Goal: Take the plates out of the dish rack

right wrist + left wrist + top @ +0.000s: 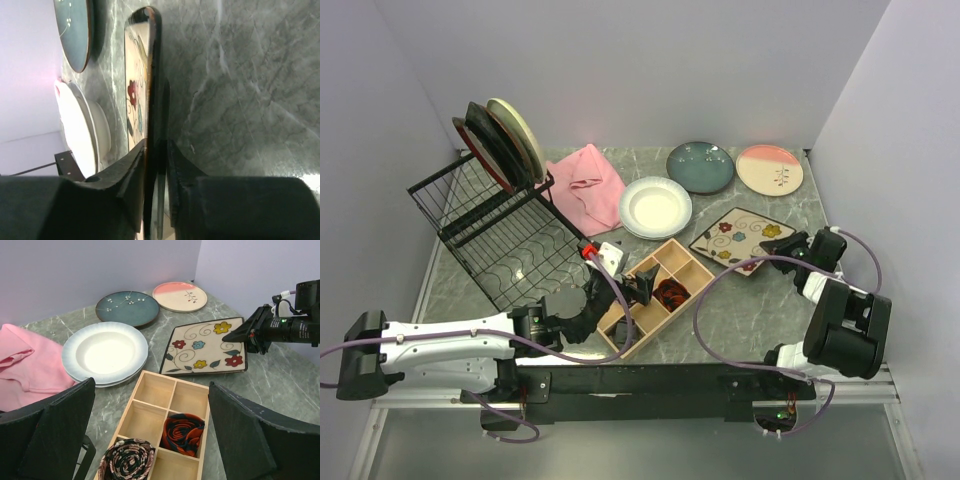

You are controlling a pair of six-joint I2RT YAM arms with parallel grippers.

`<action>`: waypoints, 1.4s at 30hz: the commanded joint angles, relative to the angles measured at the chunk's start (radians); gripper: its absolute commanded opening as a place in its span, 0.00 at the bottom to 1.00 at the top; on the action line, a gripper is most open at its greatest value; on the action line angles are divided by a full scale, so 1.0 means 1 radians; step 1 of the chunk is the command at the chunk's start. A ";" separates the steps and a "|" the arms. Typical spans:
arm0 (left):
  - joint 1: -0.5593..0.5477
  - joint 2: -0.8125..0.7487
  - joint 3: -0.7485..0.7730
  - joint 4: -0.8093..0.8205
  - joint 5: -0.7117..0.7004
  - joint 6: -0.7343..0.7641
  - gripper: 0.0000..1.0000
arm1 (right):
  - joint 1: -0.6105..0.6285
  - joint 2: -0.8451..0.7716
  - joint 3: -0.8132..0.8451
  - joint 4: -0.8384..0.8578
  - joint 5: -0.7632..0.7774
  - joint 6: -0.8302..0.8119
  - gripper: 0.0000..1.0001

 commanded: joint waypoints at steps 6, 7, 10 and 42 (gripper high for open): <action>0.001 -0.014 0.007 0.031 -0.022 0.000 0.99 | -0.012 0.011 0.046 0.015 0.073 -0.056 0.43; 0.001 -0.017 -0.001 0.042 -0.023 0.001 0.99 | -0.012 0.006 0.045 0.005 0.087 -0.059 0.44; 0.001 -0.031 -0.013 0.054 -0.032 0.003 0.99 | -0.020 0.008 0.034 0.006 0.116 -0.058 0.47; 0.001 -0.080 -0.029 0.051 -0.008 -0.020 0.99 | -0.035 0.029 0.043 -0.164 0.286 -0.041 0.58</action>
